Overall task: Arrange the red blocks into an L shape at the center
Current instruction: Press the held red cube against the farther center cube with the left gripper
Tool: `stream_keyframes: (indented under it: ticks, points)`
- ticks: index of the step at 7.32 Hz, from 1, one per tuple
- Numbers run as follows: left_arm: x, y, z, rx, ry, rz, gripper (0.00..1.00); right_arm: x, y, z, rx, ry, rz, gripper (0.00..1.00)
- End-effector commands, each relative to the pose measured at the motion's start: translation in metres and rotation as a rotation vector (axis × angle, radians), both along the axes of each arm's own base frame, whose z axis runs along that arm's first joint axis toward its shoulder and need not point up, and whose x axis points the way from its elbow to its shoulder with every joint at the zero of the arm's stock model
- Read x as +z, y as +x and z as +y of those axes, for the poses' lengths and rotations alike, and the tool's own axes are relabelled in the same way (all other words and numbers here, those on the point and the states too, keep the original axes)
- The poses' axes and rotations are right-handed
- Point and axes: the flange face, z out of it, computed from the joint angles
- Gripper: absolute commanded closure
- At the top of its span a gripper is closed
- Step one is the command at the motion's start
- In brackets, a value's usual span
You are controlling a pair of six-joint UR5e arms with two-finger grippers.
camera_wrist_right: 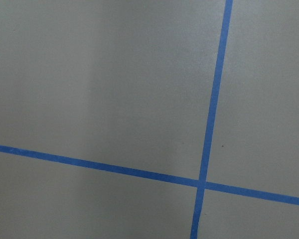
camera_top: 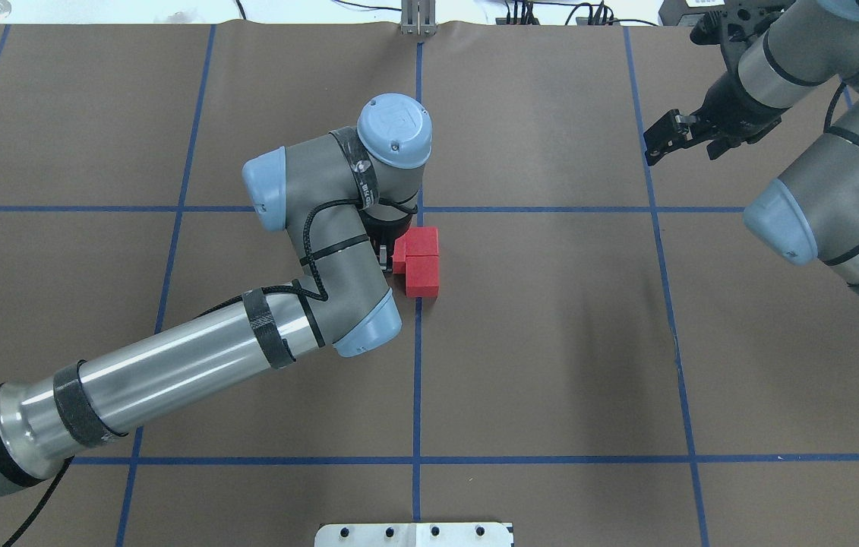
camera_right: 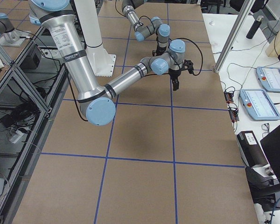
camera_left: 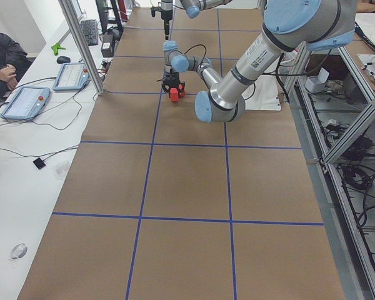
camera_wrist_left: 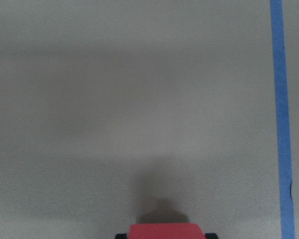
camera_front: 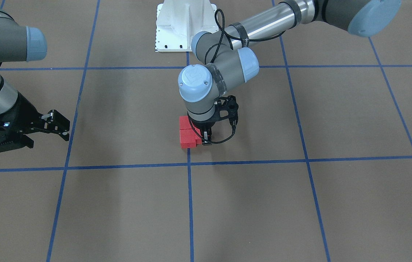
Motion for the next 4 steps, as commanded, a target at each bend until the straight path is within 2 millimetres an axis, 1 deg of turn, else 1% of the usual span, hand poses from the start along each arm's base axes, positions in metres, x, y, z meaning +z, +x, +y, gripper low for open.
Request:
stream_keyframes:
  ticks: [1,2,3,4]
  points:
    - [0.0001,0.0001,0.0,-0.001,0.0,0.0,1.0,-0.0006,0.0001,0.0003,-0.001,0.002,-0.001,0.01]
    - [-0.0001,-0.0007,-0.0009,-0.002,0.0,0.001,1.0,-0.0006,0.0001,0.0003,-0.001,0.002,-0.001,0.01]
    - [0.0013,-0.0007,-0.0009,-0.002,-0.001,-0.001,0.86,-0.0006,0.0001,0.0003,-0.001,0.002,-0.001,0.01]
    - [0.0013,-0.0007,-0.0009,-0.001,0.0,-0.001,0.71,-0.0006,0.0001,0.0003,0.0,0.001,-0.001,0.01]
